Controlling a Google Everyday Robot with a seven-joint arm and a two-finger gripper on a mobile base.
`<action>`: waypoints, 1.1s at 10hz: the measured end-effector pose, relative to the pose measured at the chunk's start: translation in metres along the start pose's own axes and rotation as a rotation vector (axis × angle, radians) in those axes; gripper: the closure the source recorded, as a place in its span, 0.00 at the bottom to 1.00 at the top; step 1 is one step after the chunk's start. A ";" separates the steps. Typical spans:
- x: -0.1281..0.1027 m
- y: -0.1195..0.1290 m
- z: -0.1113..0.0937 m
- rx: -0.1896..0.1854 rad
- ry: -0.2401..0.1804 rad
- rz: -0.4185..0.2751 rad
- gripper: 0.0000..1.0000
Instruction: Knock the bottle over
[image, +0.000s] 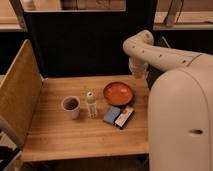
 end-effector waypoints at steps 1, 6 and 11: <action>0.010 -0.002 -0.003 0.004 0.007 -0.008 1.00; 0.095 0.006 0.003 0.091 0.150 -0.128 1.00; 0.139 0.069 0.009 0.069 0.233 -0.256 1.00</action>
